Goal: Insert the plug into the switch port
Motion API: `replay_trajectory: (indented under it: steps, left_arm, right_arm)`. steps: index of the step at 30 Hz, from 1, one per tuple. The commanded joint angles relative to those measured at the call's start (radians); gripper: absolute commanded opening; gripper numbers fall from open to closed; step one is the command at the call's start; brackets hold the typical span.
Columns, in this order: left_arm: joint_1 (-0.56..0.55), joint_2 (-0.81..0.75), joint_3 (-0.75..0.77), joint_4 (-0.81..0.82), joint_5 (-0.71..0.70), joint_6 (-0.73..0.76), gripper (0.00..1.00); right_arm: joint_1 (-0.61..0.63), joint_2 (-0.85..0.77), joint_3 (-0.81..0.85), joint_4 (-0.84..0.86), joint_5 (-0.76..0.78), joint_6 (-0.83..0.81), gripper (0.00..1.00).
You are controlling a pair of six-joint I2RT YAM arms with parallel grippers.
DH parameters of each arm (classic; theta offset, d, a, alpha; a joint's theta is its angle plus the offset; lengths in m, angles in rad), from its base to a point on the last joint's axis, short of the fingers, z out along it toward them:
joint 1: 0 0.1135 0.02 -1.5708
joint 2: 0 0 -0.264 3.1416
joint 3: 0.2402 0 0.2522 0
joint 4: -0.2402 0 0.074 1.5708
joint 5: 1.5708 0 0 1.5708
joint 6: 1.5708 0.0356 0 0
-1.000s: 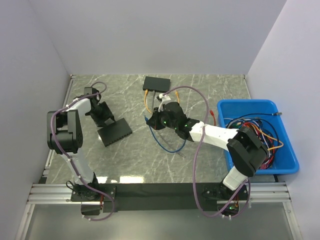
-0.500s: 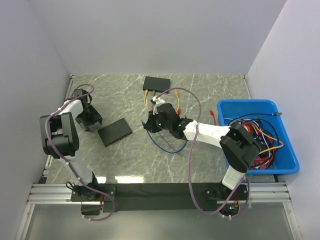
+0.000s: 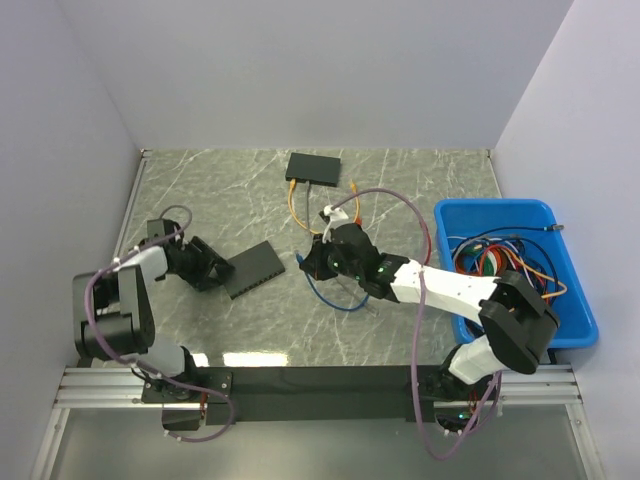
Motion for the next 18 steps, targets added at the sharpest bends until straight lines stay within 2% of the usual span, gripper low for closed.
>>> replay_trajectory:
  steps: [1,6,11,13,16,18]
  left_arm:
    - [-0.008,-0.062,-0.074,0.079,0.058,-0.078,0.64]
    - [-0.021,-0.141,-0.091,0.065,0.066,-0.069,0.64]
    - [-0.024,-0.153,0.139,-0.148,-0.097,0.078,0.64]
    - [-0.023,-0.139,0.220,-0.165,-0.166,0.123,0.64]
    - [-0.024,-0.057,0.314,-0.183,-0.190,0.172,0.63]
    - [-0.026,0.069,0.365,-0.225,-0.204,0.178,0.60]
  right_arm:
    - [0.021,-0.058,-0.012,-0.018,0.049,0.007,0.00]
    - [0.047,-0.052,0.009,-0.134,0.112,-0.033,0.00]
    - [0.118,-0.017,0.034,-0.215,0.193,-0.054,0.00]
    - [0.170,-0.002,0.049,-0.224,0.246,-0.053,0.00]
    - [0.211,0.034,0.078,-0.243,0.295,-0.042,0.00]
    - [0.245,0.055,0.100,-0.255,0.316,-0.036,0.00]
